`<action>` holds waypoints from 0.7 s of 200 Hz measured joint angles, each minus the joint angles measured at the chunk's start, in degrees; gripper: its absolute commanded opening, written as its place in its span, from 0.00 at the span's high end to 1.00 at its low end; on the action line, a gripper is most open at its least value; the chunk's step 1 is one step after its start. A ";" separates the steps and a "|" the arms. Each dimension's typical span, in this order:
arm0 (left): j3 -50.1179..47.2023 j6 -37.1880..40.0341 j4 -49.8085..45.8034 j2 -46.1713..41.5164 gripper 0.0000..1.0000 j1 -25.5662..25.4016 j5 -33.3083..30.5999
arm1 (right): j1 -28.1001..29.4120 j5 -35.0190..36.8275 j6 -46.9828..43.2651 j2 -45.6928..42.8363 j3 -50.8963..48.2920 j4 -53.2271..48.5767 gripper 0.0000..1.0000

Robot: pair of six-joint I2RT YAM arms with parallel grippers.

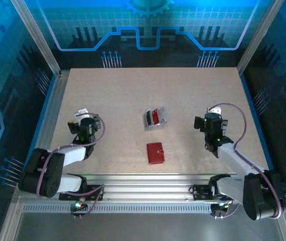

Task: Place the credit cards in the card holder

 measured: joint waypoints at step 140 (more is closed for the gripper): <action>0.57 0.85 16.70 10.99 0.01 6.62 23.41 | -4.57 -19.50 -9.57 21.99 -2.21 32.44 0.00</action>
